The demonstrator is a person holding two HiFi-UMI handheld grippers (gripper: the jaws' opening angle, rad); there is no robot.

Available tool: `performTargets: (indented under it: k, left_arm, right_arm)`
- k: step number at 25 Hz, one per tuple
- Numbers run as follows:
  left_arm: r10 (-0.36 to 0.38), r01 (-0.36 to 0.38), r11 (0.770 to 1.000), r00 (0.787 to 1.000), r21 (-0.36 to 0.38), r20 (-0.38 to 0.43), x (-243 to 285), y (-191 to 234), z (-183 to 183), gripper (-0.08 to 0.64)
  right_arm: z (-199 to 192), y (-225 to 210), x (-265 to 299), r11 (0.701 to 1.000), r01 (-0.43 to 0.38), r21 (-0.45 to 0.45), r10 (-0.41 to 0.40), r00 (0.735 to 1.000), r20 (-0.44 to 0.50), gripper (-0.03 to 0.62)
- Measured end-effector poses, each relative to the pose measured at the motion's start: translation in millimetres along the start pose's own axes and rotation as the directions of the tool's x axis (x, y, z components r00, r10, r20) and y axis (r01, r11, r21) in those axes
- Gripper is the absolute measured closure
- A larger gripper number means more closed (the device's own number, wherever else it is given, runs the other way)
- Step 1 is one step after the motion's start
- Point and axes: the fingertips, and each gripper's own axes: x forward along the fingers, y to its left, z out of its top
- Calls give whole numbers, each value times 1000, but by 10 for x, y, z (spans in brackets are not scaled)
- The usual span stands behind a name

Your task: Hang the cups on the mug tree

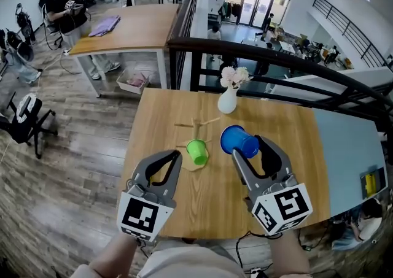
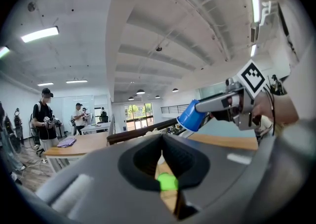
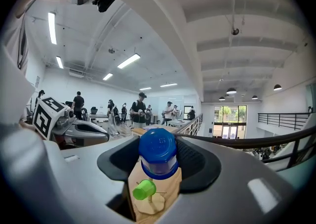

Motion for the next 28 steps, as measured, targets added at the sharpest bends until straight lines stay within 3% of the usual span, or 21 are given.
performTargets:
  k: [28]
  left_arm:
    - [0, -3, 1000, 988, -21, -154, 783, 153, -685, 558]
  right_arm:
    - [-802, -541, 1094, 988, -67, 140, 83, 990, -117, 354]
